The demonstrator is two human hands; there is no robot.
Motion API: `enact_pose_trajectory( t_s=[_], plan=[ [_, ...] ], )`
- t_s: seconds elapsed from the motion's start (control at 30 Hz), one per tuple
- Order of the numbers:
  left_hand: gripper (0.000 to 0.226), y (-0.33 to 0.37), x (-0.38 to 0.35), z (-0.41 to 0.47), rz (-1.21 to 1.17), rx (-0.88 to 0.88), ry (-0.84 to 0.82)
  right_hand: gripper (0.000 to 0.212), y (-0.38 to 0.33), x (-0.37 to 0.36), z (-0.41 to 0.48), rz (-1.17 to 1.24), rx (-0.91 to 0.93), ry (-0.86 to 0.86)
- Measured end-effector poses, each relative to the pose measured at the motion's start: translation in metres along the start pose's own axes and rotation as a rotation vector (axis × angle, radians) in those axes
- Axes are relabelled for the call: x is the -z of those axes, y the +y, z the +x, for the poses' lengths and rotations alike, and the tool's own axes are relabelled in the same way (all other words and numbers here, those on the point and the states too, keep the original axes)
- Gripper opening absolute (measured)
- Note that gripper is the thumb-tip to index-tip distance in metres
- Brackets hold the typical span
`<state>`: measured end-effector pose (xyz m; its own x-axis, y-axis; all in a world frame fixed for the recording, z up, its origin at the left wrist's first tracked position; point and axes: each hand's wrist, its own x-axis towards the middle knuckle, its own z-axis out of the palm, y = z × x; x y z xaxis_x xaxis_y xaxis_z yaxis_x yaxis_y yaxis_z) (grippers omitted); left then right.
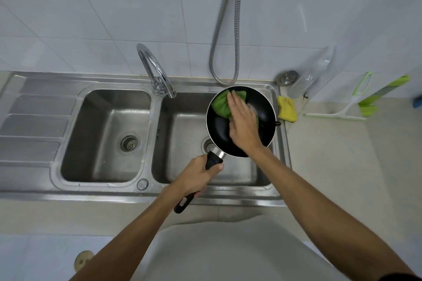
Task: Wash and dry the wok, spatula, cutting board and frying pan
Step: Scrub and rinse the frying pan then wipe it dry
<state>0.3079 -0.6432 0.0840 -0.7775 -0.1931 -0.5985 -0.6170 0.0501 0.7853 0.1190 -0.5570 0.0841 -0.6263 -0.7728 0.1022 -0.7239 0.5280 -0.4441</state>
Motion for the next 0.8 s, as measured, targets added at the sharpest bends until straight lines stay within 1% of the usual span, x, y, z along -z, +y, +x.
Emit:
enact_pose_trajectory(
  t_s=[0.03, 0.13, 0.2, 0.23, 0.3, 0.37, 0.43, 0.47, 0.57, 0.63, 0.7, 0.73, 0.8],
  plan=[
    [0.032, 0.001, -0.002, -0.001, 0.002, -0.006, 0.005, 0.082, -0.009, -0.004, -0.002, 0.086, -0.007, -0.023],
    [0.031, 0.004, 0.002, 0.0, -0.007, -0.009, 0.01, 0.077, -0.019, -0.003, -0.009, 0.294, 0.086, -0.194],
    [0.033, 0.005, 0.008, 0.0, -0.012, -0.011, 0.017, 0.075, -0.016, 0.009, -0.018, 0.372, 0.128, -0.304],
    [0.033, 0.005, 0.011, 0.0, -0.012, -0.015, 0.021, 0.074, -0.012, 0.016, -0.022, 0.353, 0.172, -0.348],
    [0.036, 0.002, 0.02, -0.001, -0.035, -0.014, 0.0, 0.074, 0.002, 0.033, -0.029, 0.219, 0.31, -0.441],
    [0.036, -0.001, 0.028, -0.002, -0.058, -0.006, -0.05, 0.075, 0.025, 0.053, -0.036, -0.017, 0.42, -0.57],
    [0.034, -0.001, 0.034, -0.002, -0.049, 0.003, -0.084, 0.069, 0.048, 0.072, -0.039, -0.229, 0.496, -0.654],
    [0.033, 0.001, 0.036, -0.001, -0.052, 0.0, -0.095, 0.063, 0.057, 0.079, -0.038, -0.279, 0.533, -0.64],
    [0.03, 0.01, 0.038, 0.005, -0.087, -0.051, -0.133, 0.044, 0.067, 0.094, -0.035, -0.269, 0.614, -0.434],
    [0.035, 0.014, 0.04, 0.008, -0.082, -0.061, -0.151, 0.045, 0.059, 0.096, -0.039, -0.306, 0.617, -0.364],
    [0.041, 0.013, 0.038, 0.006, -0.099, -0.033, -0.173, 0.052, 0.043, 0.083, -0.052, -0.342, 0.57, -0.375],
    [0.042, 0.011, 0.033, 0.004, -0.122, -0.015, -0.184, 0.054, 0.034, 0.072, -0.06, -0.304, 0.528, -0.375],
    [0.041, 0.007, 0.017, -0.001, -0.162, 0.008, -0.198, 0.051, 0.013, 0.05, -0.071, -0.109, 0.374, -0.318]
  ],
)
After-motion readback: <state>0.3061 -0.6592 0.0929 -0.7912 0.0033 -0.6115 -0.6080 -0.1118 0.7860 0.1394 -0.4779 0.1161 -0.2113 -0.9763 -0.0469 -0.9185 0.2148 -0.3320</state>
